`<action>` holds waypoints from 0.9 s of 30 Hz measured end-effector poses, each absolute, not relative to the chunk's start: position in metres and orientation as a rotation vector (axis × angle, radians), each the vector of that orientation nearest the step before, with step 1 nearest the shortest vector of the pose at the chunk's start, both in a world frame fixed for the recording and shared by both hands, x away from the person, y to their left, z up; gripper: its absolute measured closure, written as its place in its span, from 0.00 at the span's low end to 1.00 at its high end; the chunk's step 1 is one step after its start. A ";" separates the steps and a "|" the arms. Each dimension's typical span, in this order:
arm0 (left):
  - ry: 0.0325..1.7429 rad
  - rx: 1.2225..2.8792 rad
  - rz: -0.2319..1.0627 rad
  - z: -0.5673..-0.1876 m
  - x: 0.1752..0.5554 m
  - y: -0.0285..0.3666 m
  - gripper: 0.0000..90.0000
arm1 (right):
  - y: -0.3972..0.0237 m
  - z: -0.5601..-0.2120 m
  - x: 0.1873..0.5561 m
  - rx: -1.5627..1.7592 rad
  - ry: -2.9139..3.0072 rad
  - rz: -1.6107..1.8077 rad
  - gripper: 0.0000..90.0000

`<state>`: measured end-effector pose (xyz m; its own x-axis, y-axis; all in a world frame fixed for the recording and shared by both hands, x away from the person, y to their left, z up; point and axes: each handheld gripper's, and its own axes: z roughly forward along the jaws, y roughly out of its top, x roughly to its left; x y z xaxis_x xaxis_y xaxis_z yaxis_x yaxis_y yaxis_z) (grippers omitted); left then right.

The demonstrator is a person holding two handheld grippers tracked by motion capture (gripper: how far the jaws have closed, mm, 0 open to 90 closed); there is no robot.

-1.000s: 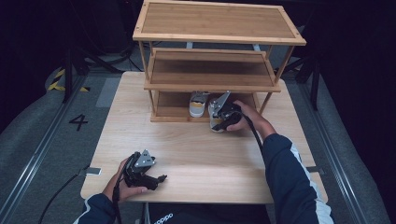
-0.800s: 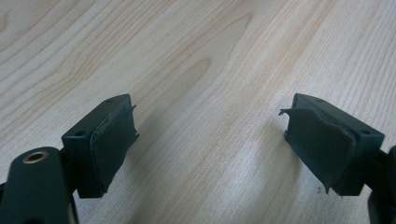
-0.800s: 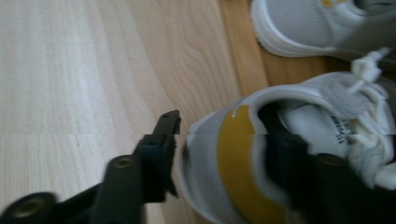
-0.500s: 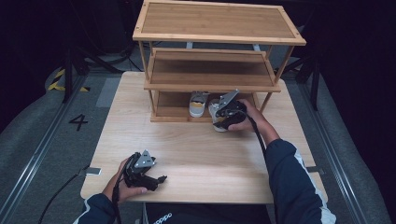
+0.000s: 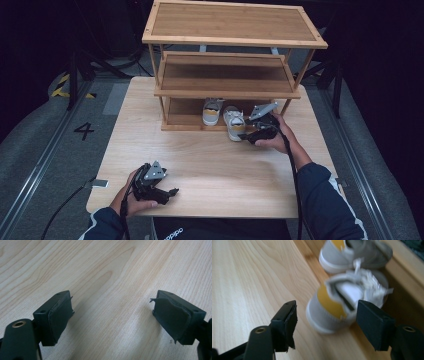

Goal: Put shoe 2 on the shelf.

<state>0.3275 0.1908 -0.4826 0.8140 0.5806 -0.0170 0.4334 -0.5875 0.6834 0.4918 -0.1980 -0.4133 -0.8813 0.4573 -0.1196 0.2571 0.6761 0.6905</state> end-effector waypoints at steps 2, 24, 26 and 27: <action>0.742 2.288 0.271 -0.483 0.327 0.191 0.18 | -0.201 -0.427 0.493 0.644 2.609 1.011 0.36; 0.744 2.287 0.272 -0.483 0.327 0.190 0.17 | -0.175 -0.446 0.520 0.837 2.431 0.974 0.46; 0.743 2.287 0.271 -0.483 0.328 0.191 0.17 | -0.172 -0.447 0.522 0.861 2.414 0.975 0.46; 0.743 2.287 0.270 -0.483 0.328 0.191 0.17 | -0.171 -0.448 0.524 0.867 2.403 0.977 0.46</action>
